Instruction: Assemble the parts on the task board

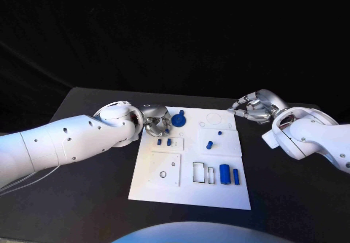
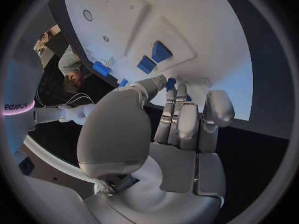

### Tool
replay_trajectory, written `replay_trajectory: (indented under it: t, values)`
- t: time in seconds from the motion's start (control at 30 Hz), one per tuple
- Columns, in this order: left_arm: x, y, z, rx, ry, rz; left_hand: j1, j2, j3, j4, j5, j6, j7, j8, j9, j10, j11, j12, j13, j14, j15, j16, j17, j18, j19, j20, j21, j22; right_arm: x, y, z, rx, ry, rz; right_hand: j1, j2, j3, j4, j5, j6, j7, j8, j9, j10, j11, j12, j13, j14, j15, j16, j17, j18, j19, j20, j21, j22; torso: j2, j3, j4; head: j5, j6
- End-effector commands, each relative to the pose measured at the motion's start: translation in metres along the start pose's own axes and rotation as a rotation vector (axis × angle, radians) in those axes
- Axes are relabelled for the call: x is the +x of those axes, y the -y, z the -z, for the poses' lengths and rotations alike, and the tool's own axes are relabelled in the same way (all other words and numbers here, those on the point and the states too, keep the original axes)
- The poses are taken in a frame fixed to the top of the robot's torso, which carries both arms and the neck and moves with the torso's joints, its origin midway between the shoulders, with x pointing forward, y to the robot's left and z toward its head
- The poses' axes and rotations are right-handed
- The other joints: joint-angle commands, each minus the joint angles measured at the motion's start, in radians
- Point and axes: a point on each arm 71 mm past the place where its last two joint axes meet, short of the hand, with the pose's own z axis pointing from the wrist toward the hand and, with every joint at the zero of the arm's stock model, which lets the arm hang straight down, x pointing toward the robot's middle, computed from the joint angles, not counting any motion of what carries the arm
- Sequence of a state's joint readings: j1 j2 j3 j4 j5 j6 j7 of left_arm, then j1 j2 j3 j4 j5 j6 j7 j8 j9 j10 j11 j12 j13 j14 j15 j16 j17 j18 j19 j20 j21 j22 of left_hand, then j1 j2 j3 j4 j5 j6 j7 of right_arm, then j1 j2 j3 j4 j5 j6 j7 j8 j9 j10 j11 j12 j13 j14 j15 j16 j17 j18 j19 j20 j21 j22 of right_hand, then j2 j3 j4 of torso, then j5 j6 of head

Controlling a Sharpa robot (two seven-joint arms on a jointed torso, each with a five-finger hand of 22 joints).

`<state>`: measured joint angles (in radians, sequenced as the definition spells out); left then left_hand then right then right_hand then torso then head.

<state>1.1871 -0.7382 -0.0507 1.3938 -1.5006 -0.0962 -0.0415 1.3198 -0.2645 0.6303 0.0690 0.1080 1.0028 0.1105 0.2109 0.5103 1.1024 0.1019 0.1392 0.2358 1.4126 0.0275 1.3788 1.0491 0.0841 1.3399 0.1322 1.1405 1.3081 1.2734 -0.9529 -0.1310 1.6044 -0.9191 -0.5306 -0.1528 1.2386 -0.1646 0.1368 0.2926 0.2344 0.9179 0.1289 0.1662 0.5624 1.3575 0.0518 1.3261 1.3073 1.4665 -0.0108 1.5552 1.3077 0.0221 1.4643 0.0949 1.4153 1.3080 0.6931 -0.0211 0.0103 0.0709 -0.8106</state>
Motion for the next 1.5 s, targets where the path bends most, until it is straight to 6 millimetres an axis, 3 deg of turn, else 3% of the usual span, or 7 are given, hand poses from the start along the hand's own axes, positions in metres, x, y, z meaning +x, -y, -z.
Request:
replay_trajectory:
  t: [0.03,0.6,0.8,1.4,1.5]
  values:
    - [-0.0003,0.0021,-0.0002,0.014,0.003,0.012,0.002,0.01,-0.005,0.0,-0.005,0.009,0.0,0.004,0.001,-0.009,0.002,0.006,0.001,-0.008,0.003,0.001,-0.007,0.002,-0.004,0.002,-0.007,0.147,0.0011,-0.0004,-0.0001,-0.003,-0.01,0.009,0.007,0.003,-0.006,-0.002,0.002,0.001,-0.002,0.003,0.001,0.002,-0.004,-0.002,0.002,0.094,-0.009,-0.004,0.224,0.014,0.03,-0.006,-0.004,0.209,0.0,0.0001,-0.0001,0.0,0.0]
    - [-0.0001,0.0015,-0.0001,0.013,0.0,0.02,0.012,0.016,0.002,-0.002,-0.016,0.014,0.006,0.0,-0.002,-0.011,0.001,0.013,0.004,-0.017,0.002,-0.005,-0.027,0.004,-0.008,0.003,-0.011,0.145,0.0012,-0.0006,-0.0003,-0.005,-0.008,0.009,0.007,0.003,-0.006,-0.002,0.002,0.001,-0.002,0.003,0.001,0.002,-0.004,-0.002,0.002,0.094,-0.009,-0.004,0.224,0.014,0.03,-0.006,-0.004,0.209,0.0,0.0001,-0.0002,0.0,0.001]
    - [0.0001,0.0012,-0.0003,0.01,-0.003,0.025,0.004,0.0,-0.002,0.004,-0.016,-0.06,-0.001,-0.047,-0.025,-0.023,0.006,0.016,0.005,-0.025,0.006,-0.008,-0.042,0.005,-0.015,0.006,-0.017,0.143,0.0013,-0.0008,-0.0004,-0.005,-0.008,0.009,0.007,0.003,-0.006,-0.002,0.002,0.001,-0.002,0.003,0.001,0.002,-0.004,-0.002,0.002,0.094,-0.009,-0.004,0.224,0.014,0.03,-0.006,-0.004,0.209,0.0,0.0004,-0.0001,0.0,0.001]
    - [-0.0003,0.0004,0.0004,0.011,0.001,0.032,0.004,0.0,-0.003,0.008,-0.015,-0.069,0.002,-0.054,-0.031,-0.035,0.009,0.016,0.004,-0.036,0.009,-0.017,-0.066,0.007,-0.022,0.009,-0.028,0.14,0.0006,0.0002,-0.0007,-0.003,-0.006,0.01,0.007,0.003,-0.006,-0.002,0.002,0.001,-0.002,0.003,0.001,0.002,-0.004,-0.002,0.002,0.094,-0.009,-0.004,0.224,0.014,0.03,-0.006,-0.004,0.209,0.0,0.0002,-0.0003,0.0,0.0]
    - [-0.0009,0.0011,0.0012,0.022,0.011,0.039,0.001,-0.009,-0.017,0.009,-0.013,-0.073,-0.001,-0.057,-0.035,-0.06,0.015,0.006,-0.002,-0.041,0.014,-0.018,-0.074,0.009,-0.028,0.012,-0.035,0.138,0.0005,0.0004,-0.0009,-0.003,-0.006,0.01,0.007,0.003,-0.006,-0.002,0.002,0.001,-0.002,0.003,0.001,0.002,-0.004,-0.002,0.002,0.094,-0.009,-0.004,0.224,0.014,0.03,-0.006,-0.004,0.209,0.0,0.0,-0.0003,0.0,0.0]
